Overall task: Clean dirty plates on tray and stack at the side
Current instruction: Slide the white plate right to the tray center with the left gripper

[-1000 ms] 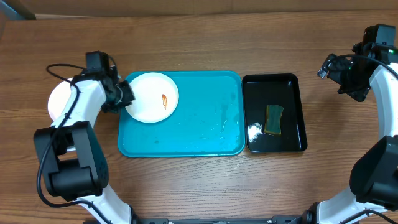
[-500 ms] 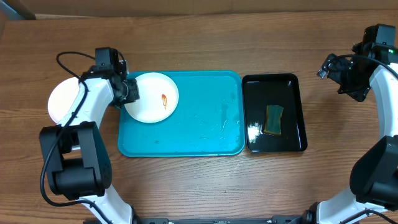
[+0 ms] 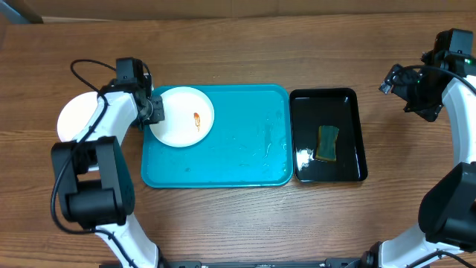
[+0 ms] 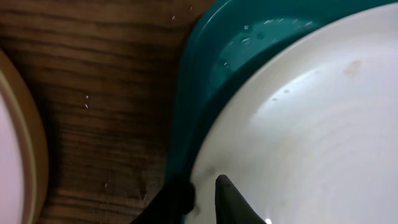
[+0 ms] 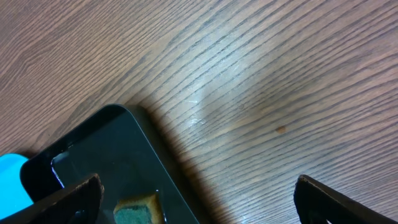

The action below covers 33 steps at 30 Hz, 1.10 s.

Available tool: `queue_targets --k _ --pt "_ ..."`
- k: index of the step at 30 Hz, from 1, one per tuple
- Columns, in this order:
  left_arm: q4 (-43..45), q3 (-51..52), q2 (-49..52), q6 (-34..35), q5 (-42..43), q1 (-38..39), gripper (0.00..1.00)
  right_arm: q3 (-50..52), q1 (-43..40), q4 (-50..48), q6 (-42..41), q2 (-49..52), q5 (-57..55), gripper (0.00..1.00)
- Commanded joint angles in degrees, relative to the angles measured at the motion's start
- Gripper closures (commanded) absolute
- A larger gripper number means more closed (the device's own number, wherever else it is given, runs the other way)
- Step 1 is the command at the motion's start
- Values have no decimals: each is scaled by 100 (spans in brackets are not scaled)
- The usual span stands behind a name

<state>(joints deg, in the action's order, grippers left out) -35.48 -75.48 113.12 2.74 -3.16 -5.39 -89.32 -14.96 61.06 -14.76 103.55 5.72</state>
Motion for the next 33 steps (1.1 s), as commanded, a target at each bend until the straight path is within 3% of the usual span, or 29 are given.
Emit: queue_targets --k 1,5,13,16,18,22,27,33 --pt "-22 -111 352 -107 -72 -15 81 -66 -17 -33 0 -57 -28 0" --pt "-247 -120 361 -105 745 61 83 -66 -17 -33 -2 -57 -28 0" --pt "-1027 -120 345 -55 2153 538 78 -66 -17 -33 0 -57 -28 0" --pt "-1311 -120 345 -59 2218 802 73 -66 -17 -31 -2 -57 -28 0" --pt "-1377 -120 343 -61 2170 942 63 -66 -17 -33 0 -57 -28 0" --pt "-1161 -120 343 223 1519 1067 50 -66 -17 -33 0 -57 -28 0" --pt "-852 -120 345 415 1279 1060 52 -66 -17 -33 0 -57 -28 0" --pt "-776 -116 345 522 1261 1084 70 -66 -17 -31 0 -57 -28 0"
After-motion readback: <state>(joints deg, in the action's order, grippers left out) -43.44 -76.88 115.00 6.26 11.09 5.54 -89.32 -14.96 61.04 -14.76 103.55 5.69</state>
